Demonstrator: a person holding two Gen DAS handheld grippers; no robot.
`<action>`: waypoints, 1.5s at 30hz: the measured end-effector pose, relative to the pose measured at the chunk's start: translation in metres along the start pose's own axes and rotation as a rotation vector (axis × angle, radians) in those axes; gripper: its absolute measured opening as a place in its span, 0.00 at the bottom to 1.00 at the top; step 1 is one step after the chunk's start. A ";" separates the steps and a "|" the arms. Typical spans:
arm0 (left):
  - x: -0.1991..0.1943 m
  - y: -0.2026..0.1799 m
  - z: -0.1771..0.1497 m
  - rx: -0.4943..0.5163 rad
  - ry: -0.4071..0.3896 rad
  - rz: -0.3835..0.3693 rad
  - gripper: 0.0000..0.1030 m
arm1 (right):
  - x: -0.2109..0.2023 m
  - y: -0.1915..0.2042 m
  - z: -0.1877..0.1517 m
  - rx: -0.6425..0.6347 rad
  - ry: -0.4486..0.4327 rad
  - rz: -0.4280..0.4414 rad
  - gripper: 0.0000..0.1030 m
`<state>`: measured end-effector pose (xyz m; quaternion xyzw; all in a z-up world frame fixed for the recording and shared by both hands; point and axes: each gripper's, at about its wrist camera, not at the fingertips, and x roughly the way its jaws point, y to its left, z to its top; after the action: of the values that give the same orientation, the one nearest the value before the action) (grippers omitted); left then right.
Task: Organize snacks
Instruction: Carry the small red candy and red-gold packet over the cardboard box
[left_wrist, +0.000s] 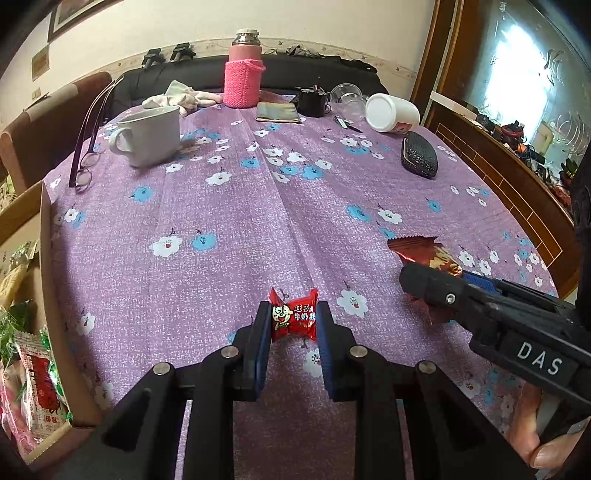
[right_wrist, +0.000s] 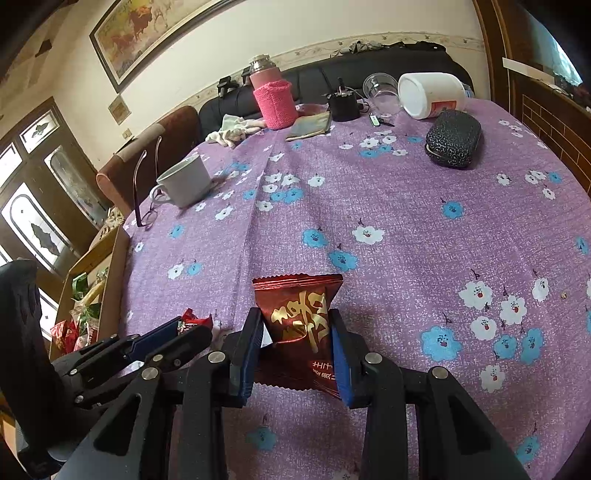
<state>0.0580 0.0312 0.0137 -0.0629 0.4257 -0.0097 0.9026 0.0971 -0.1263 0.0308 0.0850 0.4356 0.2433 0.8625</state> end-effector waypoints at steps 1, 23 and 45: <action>-0.001 0.000 0.000 0.001 -0.003 -0.002 0.22 | -0.001 0.000 0.000 0.001 -0.003 0.002 0.36; -0.003 -0.004 0.001 0.019 -0.023 0.014 0.22 | -0.001 0.007 -0.001 -0.051 -0.020 -0.007 0.36; -0.003 -0.005 -0.002 0.029 -0.026 0.027 0.22 | 0.001 0.000 -0.002 -0.006 -0.027 -0.003 0.36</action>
<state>0.0550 0.0259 0.0158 -0.0443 0.4146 -0.0030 0.9089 0.0960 -0.1260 0.0289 0.0850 0.4233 0.2421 0.8689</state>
